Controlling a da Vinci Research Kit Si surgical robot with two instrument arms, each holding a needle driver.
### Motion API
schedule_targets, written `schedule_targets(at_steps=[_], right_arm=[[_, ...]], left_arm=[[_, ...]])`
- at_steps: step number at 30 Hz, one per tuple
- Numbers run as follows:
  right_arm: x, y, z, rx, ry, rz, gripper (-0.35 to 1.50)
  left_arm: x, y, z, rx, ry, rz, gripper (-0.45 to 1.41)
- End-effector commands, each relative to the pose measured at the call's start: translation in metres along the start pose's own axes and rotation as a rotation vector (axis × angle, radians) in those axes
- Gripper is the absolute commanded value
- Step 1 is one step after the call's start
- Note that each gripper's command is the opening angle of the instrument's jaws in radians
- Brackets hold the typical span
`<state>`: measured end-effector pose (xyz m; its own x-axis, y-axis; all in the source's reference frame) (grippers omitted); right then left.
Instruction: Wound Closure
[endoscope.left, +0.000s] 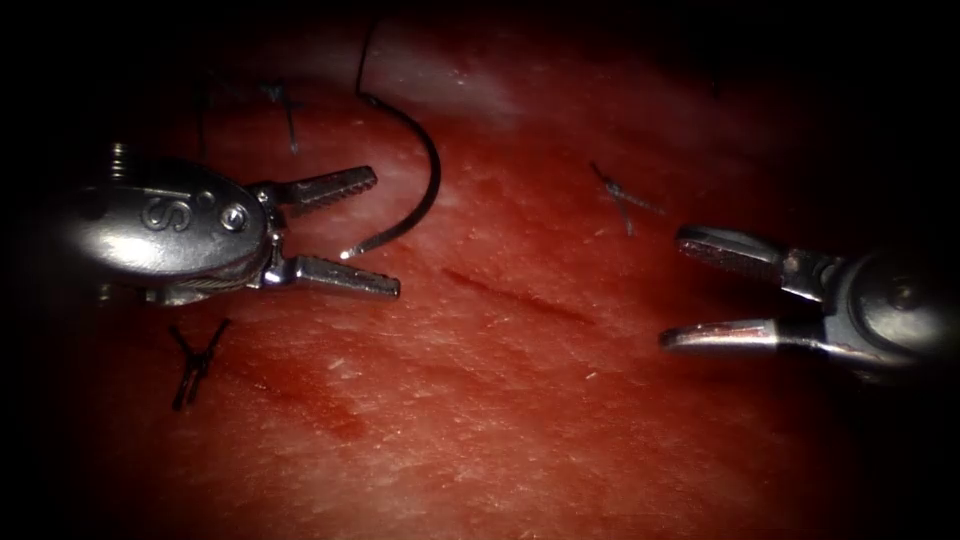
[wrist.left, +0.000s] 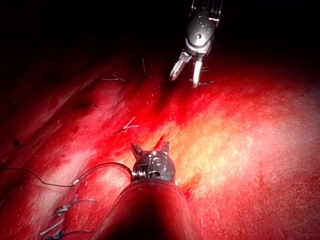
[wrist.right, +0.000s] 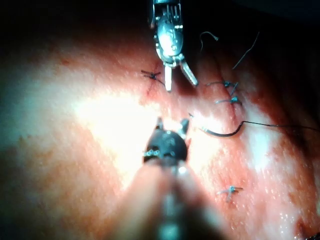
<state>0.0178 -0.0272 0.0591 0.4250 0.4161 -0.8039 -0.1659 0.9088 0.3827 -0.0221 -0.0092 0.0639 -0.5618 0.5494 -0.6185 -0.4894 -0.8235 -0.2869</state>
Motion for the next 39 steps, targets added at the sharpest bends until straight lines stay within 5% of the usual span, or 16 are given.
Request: schedule_targets(at_steps=[1, 10, 26, 30, 35, 39], right_arm=[[0.0000, -0.0002, 0.0007, 0.001, -0.001, 0.000, 0.25], [0.0000, -0.0002, 0.0007, 0.005, -0.009, 0.000, 0.10], [0.0003, -0.0006, 0.0013, 0.004, -0.015, 0.002, 0.10], [0.0004, -0.0007, 0.0014, 0.004, -0.017, 0.002, 0.15], [0.0005, -0.0008, 0.0016, 0.002, -0.018, 0.008, 0.10], [0.0004, -0.0007, 0.0016, 0.001, -0.023, 0.037, 0.00]], left_arm=[[-0.0001, -0.0001, 0.0013, 0.004, -0.015, 0.000, 0.30], [-0.0042, 0.0003, 0.0060, 0.001, -0.231, -0.024, 0.59], [-0.0070, -0.0008, 0.0089, -0.024, -0.225, -0.106, 0.57], [-0.0073, -0.0008, 0.0092, -0.055, -0.214, -0.129, 0.45], [-0.0076, -0.0010, 0.0091, -0.114, -0.200, -0.148, -0.44], [-0.0072, -0.0010, 0.0087, -0.119, -0.201, -0.151, -0.45]])
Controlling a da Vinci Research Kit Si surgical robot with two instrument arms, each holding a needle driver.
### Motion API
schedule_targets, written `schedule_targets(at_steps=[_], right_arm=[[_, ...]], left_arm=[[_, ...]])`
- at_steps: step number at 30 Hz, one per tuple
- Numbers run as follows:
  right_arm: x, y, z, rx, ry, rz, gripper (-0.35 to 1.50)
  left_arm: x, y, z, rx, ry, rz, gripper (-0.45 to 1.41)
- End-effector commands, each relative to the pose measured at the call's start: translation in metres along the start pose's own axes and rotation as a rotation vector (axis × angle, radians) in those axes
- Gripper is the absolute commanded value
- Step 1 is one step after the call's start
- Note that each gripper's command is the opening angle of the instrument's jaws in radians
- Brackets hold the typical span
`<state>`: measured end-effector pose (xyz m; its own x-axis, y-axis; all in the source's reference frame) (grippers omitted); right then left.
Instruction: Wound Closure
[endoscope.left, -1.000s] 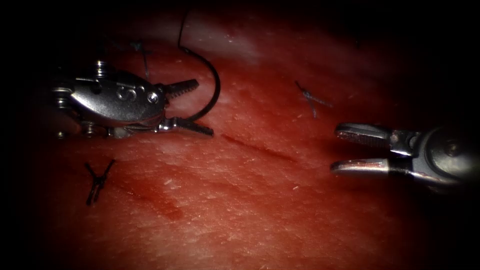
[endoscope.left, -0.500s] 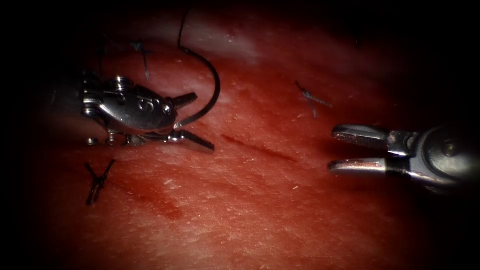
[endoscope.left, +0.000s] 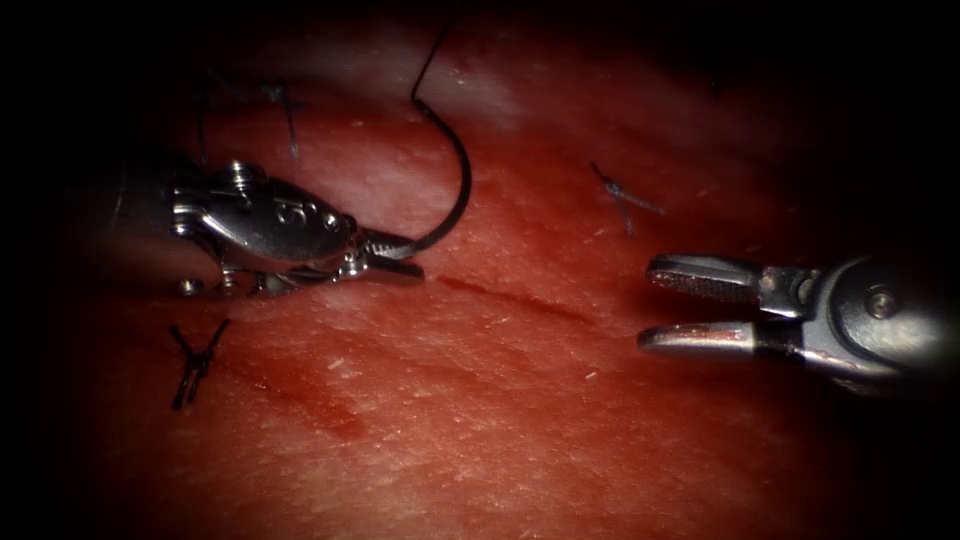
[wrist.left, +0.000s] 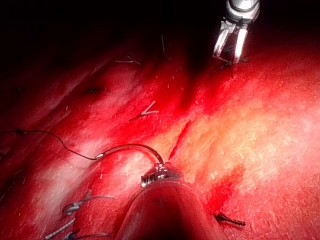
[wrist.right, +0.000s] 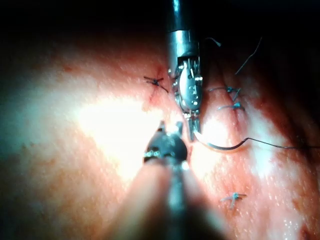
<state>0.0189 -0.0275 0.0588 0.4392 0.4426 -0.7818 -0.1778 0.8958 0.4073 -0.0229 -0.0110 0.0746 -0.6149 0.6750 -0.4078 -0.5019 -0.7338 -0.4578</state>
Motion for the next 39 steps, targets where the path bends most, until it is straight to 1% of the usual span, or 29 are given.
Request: schedule_targets(at_steps=[1, 2, 4, 7, 8, 9, 10, 11, 12, 13, 16, 17, 19, 20, 21, 22, 24, 26, 29, 31, 32, 33, 34, 35, 36, 39], right_arm=[[-0.0002, -0.0001, 0.0007, -0.002, 0.001, 0.019, 0.00], [-0.0002, 0.0000, 0.0007, -0.005, 0.006, 0.025, 0.00], [-0.0004, 0.0002, 0.0007, -0.009, 0.009, 0.059, 0.02], [-0.0007, 0.0006, 0.0006, -0.022, 0.024, 0.176, 0.12], [-0.0007, 0.0006, 0.0006, -0.022, 0.024, 0.176, 0.12], [-0.0008, 0.0010, 0.0006, -0.034, 0.045, 0.279, 0.20], [-0.0008, 0.0011, 0.0006, -0.039, 0.054, 0.334, 0.23], [-0.0008, 0.0011, 0.0006, -0.039, 0.054, 0.334, 0.23], [-0.0008, 0.0014, 0.0006, -0.047, 0.074, 0.436, 0.30], [-0.0008, 0.0018, 0.0006, -0.052, 0.095, 0.485, 0.60], [-0.0009, 0.0025, 0.0006, -0.060, 0.096, 0.552, 0.82], [-0.0010, 0.0028, 0.0007, -0.062, 0.098, 0.583, 1.01], [-0.0012, 0.0031, 0.0008, -0.063, 0.096, 0.628, 1.14], [-0.0013, 0.0033, 0.0008, -0.063, 0.095, 0.646, 1.17], [-0.0011, 0.0039, 0.0009, -0.068, 0.097, 0.656, 1.17], [-0.0011, 0.0039, 0.0009, -0.068, 0.097, 0.656, 1.17], [-0.0006, 0.0048, 0.0010, -0.087, 0.089, 0.664, 1.16], [0.0003, 0.0067, 0.0013, -0.166, 0.063, 0.682, 1.11], [0.0009, 0.0082, 0.0016, -0.250, 0.034, 0.700, 1.02], [0.0011, 0.0087, 0.0020, -0.300, 0.003, 0.684, 0.96], [0.0012, 0.0088, 0.0023, -0.321, -0.012, 0.682, 0.96], [0.0015, 0.0088, 0.0030, -0.366, -0.059, 0.669, 1.02], [0.0017, 0.0087, 0.0033, -0.380, -0.077, 0.663, 1.07], [0.0019, 0.0086, 0.0036, -0.394, -0.083, 0.658, 1.14], [0.0020, 0.0085, 0.0040, -0.407, -0.087, 0.648, 1.16], [0.0023, 0.0085, 0.0046, -0.408, -0.092, 0.653, 1.14]], left_arm=[[0.0003, 0.0001, 0.0005, 0.014, -0.004, -0.002, -0.45], [0.0005, 0.0002, 0.0003, 0.027, -0.006, -0.010, -0.45], [0.0012, 0.0005, -0.0004, 0.062, -0.018, 0.035, -0.45], [0.0030, 0.0017, -0.0022, 0.138, -0.036, 0.179, -0.45], [0.0030, 0.0017, -0.0022, 0.138, -0.036, 0.179, -0.45], [0.0048, 0.0027, -0.0032, 0.176, 0.012, 0.271, -0.45], [0.0051, 0.0029, -0.0033, 0.185, 0.023, 0.292, -0.45], [0.0051, 0.0029, -0.0033, 0.185, 0.023, 0.292, -0.45], [0.0058, 0.0038, -0.0035, 0.221, 0.051, 0.351, -0.45], [0.0062, 0.0046, -0.0034, 0.255, 0.070, 0.415, -0.45], [0.0064, 0.0055, -0.0029, 0.286, 0.097, 0.505, -0.45], [0.0065, 0.0060, -0.0025, 0.314, 0.111, 0.585, -0.45], [0.0065, 0.0064, -0.0020, 0.347, 0.119, 0.647, -0.45], [0.0065, 0.0065, -0.0018, 0.362, 0.126, 0.667, -0.45], [0.0066, 0.0066, -0.0017, 0.390, 0.148, 0.683, -0.45], [0.0066, 0.0066, -0.0017, 0.390, 0.148, 0.683, -0.45], [0.0067, 0.0067, -0.0015, 0.418, 0.164, 0.710, -0.45], [0.0068, 0.0071, -0.0015, 0.452, 0.182, 0.741, -0.45], [0.0066, 0.0076, -0.0018, 0.481, 0.195, 0.767, -0.45], [0.0064, 0.0081, -0.0020, 0.519, 0.182, 0.777, -0.45], [0.0064, 0.0082, -0.0020, 0.528, 0.172, 0.785, -0.45], [0.0065, 0.0084, -0.0020, 0.538, 0.164, 0.790, -0.45], [0.0066, 0.0085, -0.0019, 0.542, 0.160, 0.793, -0.45], [0.0067, 0.0085, -0.0018, 0.547, 0.158, 0.796, -0.45], [0.0067, 0.0086, -0.0017, 0.545, 0.160, 0.802, -0.45], [0.0069, 0.0087, -0.0016, 0.548, 0.155, 0.810, -0.45]])
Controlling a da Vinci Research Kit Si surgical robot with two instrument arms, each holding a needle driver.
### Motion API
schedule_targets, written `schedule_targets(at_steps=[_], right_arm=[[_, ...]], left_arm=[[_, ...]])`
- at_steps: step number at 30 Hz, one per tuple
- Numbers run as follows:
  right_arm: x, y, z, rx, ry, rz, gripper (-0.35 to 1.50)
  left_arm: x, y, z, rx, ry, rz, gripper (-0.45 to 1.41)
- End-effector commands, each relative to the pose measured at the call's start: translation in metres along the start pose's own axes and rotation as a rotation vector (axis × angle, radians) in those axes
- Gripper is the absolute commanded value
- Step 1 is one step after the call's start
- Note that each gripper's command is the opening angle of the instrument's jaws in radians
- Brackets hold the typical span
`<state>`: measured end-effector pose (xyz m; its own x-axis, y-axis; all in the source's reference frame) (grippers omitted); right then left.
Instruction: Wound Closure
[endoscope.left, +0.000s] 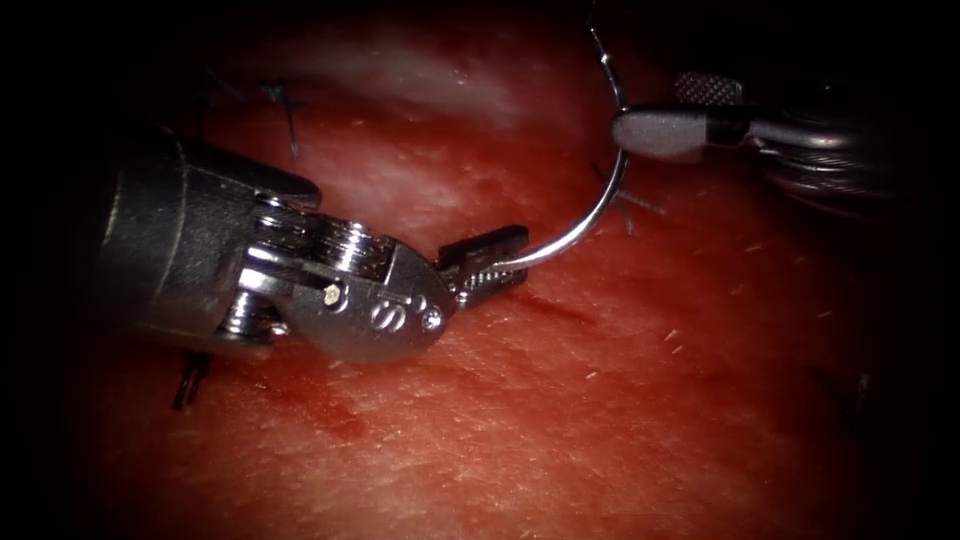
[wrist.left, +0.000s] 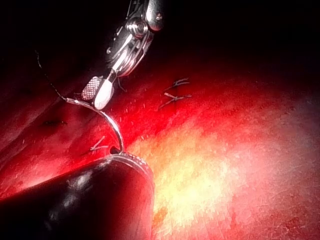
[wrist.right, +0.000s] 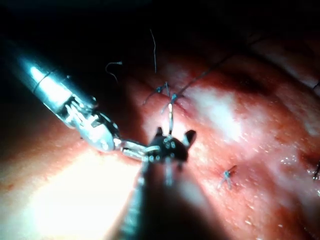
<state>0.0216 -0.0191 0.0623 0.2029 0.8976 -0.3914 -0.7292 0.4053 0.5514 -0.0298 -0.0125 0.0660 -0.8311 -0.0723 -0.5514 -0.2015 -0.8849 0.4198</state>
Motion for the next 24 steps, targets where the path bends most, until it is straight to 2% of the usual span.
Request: schedule_targets(at_steps=[1, 7, 14, 16, 18, 19, 20, 24], right_arm=[[0.0002, -0.0004, 0.0009, -0.001, 0.000, -0.006, 1.14], [0.0001, -0.0004, 0.0005, 0.013, -0.007, -0.037, 1.14], [0.0005, -0.0012, 0.0015, 0.006, -0.001, -0.059, 1.14], [0.0006, -0.0011, 0.0017, 0.005, 0.001, -0.082, 1.06], [0.0006, -0.0012, 0.0018, 0.005, 0.004, -0.117, 0.75], [0.0005, -0.0013, 0.0017, 0.013, 0.012, -0.229, -0.20], [0.0005, -0.0015, 0.0015, 0.017, 0.013, -0.257, -0.35], [0.0009, -0.0015, 0.0013, 0.009, 0.028, -0.250, -0.35]], left_arm=[[0.0003, 0.0004, 0.0006, -0.001, -0.001, -0.001, -0.45], [0.0002, 0.0004, 0.0006, -0.001, -0.003, 0.002, -0.45], [0.0006, 0.0006, 0.0004, 0.001, -0.008, 0.010, -0.45], [0.0007, 0.0005, 0.0004, 0.000, -0.009, 0.014, -0.45], [0.0008, 0.0004, 0.0003, -0.002, -0.007, 0.018, -0.45], [0.0009, 0.0003, 0.0002, 0.000, 0.002, 0.016, -0.45], [0.0009, 0.0003, 0.0002, -0.001, 0.003, 0.015, -0.45], [0.0009, 0.0003, 0.0002, -0.002, 0.006, 0.020, -0.42]])
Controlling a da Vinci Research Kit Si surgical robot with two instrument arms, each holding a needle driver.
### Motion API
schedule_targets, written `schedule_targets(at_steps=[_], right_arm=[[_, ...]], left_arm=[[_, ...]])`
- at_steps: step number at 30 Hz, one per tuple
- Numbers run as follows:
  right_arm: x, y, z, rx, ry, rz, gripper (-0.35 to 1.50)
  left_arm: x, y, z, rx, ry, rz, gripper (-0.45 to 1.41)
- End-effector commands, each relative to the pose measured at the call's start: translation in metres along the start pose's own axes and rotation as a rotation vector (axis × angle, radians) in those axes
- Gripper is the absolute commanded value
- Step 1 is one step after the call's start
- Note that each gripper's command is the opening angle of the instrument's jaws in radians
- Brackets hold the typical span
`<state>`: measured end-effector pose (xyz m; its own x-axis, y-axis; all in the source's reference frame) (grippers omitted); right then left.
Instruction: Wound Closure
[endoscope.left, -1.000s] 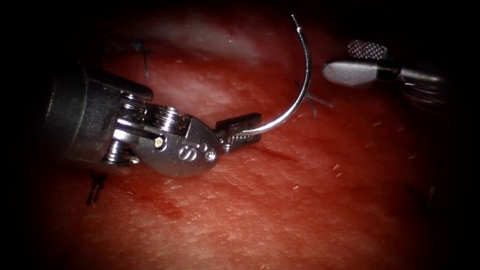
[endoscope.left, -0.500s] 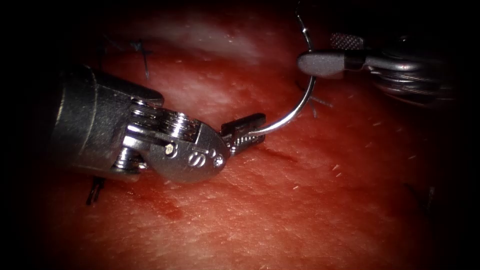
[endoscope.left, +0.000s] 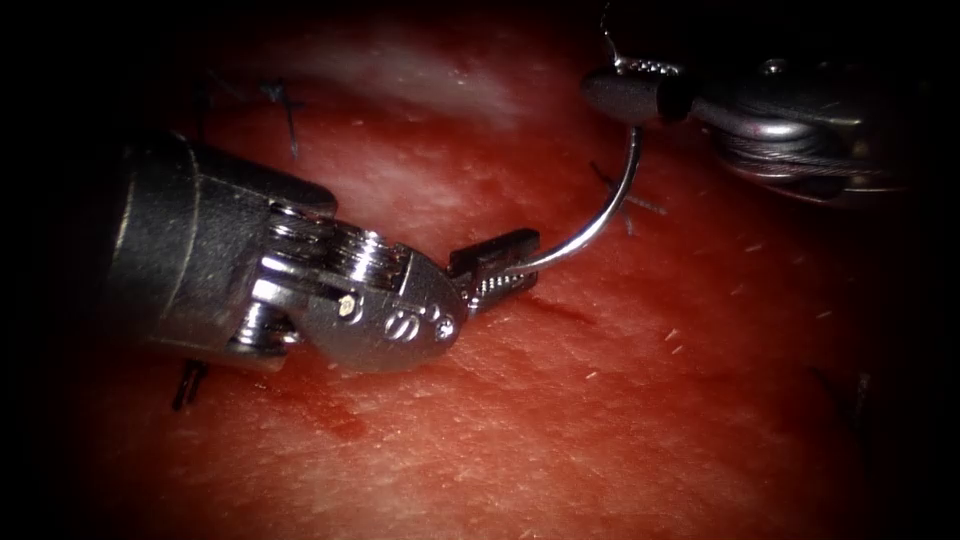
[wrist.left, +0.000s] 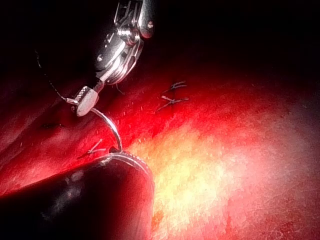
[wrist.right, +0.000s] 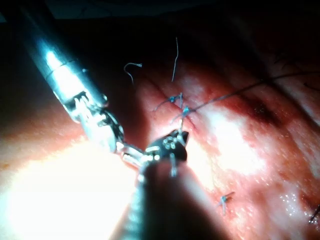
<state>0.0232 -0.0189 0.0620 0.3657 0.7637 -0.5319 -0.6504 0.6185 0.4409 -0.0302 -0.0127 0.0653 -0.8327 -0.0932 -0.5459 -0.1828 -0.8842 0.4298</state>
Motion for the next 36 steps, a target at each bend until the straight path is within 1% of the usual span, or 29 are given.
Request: schedule_targets(at_steps=[1, 2, 3, 4, 5, 6, 7, 8, 9, 10, 11, 12, 13, 15, 16, 17, 18, 19, 22, 23, 24, 25, 26, 27, 28, 29, 30, 33, 36], right_arm=[[0.0005, -0.0003, 0.0004, -0.007, 0.018, 0.003, -0.35], [0.0005, -0.0003, 0.0004, -0.007, 0.018, 0.003, -0.35], [0.0005, -0.0003, 0.0004, -0.007, 0.021, -0.007, -0.35], [0.0006, -0.0003, 0.0003, -0.011, 0.027, -0.017, -0.35], [0.0006, -0.0002, 0.0003, -0.012, 0.033, -0.027, -0.35], [0.0006, -0.0002, 0.0003, -0.012, 0.039, -0.038, -0.35], [0.0006, -0.0001, 0.0002, -0.012, 0.049, -0.060, -0.35], [0.0006, 0.0000, 0.0002, -0.015, 0.055, -0.071, -0.35], [0.0005, 0.0001, 0.0001, -0.012, 0.062, -0.082, -0.35], [0.0005, 0.0002, 0.0001, 0.005, 0.074, -0.098, -0.35], [0.0005, 0.0002, 0.0000, 0.011, 0.079, -0.103, -0.35], [0.0005, 0.0003, 0.0000, 0.019, 0.086, -0.102, -0.35], [0.0003, 0.0003, -0.0002, 0.036, 0.112, -0.099, -0.35], [0.0002, 0.0004, -0.0004, 0.083, 0.147, -0.095, -0.35], [0.0002, 0.0004, -0.0004, 0.115, 0.167, -0.129, -0.35], [0.0003, 0.0004, -0.0003, 0.174, 0.200, -0.185, -0.35], [0.0003, 0.0003, -0.0003, 0.191, 0.208, -0.206, -0.35], [0.0003, 0.0003, -0.0003, 0.233, 0.228, -0.260, -0.35], [0.0002, 0.0001, -0.0003, 0.309, 0.259, -0.313, -0.35], [0.0002, -0.0001, -0.0004, 0.359, 0.289, -0.383, -0.35], [0.0002, -0.0001, -0.0004, 0.376, 0.298, -0.401, -0.35], [0.0004, -0.0001, -0.0004, 0.398, 0.334, -0.429, -0.35], [0.0004, -0.0001, -0.0004, 0.398, 0.334, -0.429, -0.35], [0.0005, -0.0001, -0.0002, 0.414, 0.377, -0.448, -0.35], [0.0005, -0.0001, -0.0002, 0.414, 0.377, -0.448, -0.35], [0.0005, -0.0001, -0.0002, 0.424, 0.388, -0.463, -0.35], [0.0006, -0.0002, 0.0000, 0.446, 0.414, -0.498, -0.35], [0.0008, -0.0003, 0.0002, 0.471, 0.449, -0.546, -0.35], [0.0009, -0.0005, 0.0005, 0.474, 0.477, -0.590, -0.35]], left_arm=[[0.0005, 0.0002, 0.0005, 0.005, 0.017, -0.006, -0.21], [0.0005, 0.0002, 0.0005, 0.005, 0.017, -0.006, -0.21], [0.0007, 0.0001, 0.0004, 0.005, 0.022, -0.008, -0.13], [0.0011, -0.0001, 0.0002, 0.005, 0.023, -0.011, 0.29], [0.0013, -0.0002, 0.0001, 0.002, 0.028, -0.013, 0.64], [0.0017, -0.0004, -0.0001, -0.007, 0.045, -0.063, 1.10], [0.0021, -0.0009, -0.0003, -0.028, 0.079, -0.174, 1.25], [0.0025, -0.0012, -0.0004, -0.048, 0.108, -0.252, 1.30], [0.0027, -0.0014, -0.0005, -0.067, 0.133, -0.324, 1.33], [0.0030, -0.0017, -0.0008, -0.135, 0.217, -0.473, 1.35], [0.0031, -0.0018, -0.0009, -0.166, 0.253, -0.515, 1.33], [0.0031, -0.0018, -0.0011, -0.215, 0.301, -0.587, 1.30], [0.0032, -0.0017, -0.0014, -0.288, 0.357, -0.690, 1.23], [0.0031, -0.0018, -0.0014, -0.368, 0.405, -0.787, 1.18], [0.0030, -0.0018, -0.0013, -0.401, 0.422, -0.823, 1.18], [0.0026, -0.0021, -0.0009, -0.467, 0.458, -0.895, 1.18], [0.0024, -0.0023, -0.0006, -0.482, 0.467, -0.917, 1.18], [0.0018, -0.0028, 0.0002, -0.489, 0.469, -0.967, 1.16], [0.0010, -0.0034, 0.0013, -0.502, 0.465, -1.000, 1.16], [0.0001, -0.0040, 0.0021, -0.527, 0.461, -1.051, 1.16], [-0.0003, -0.0041, 0.0023, -0.538, 0.457, -1.077, 1.16], [-0.0008, -0.0042, 0.0027, -0.568, 0.435, -1.118, 1.15], [-0.0008, -0.0042, 0.0027, -0.568, 0.435, -1.118, 1.15], [-0.0011, -0.0041, 0.0030, -0.614, 0.418, -1.148, 1.15], [-0.0011, -0.0041, 0.0030, -0.614, 0.418, -1.148, 1.15], [-0.0012, -0.0041, 0.0031, -0.640, 0.413, -1.156, 1.13], [-0.0014, -0.0041, 0.0032, -0.712, 0.406, -1.197, 1.10], [-0.0014, -0.0043, 0.0032, -0.824, 0.438, -1.237, 1.05], [-0.0013, -0.0044, 0.0033, -0.891, 0.461, -1.291, 1.01]])
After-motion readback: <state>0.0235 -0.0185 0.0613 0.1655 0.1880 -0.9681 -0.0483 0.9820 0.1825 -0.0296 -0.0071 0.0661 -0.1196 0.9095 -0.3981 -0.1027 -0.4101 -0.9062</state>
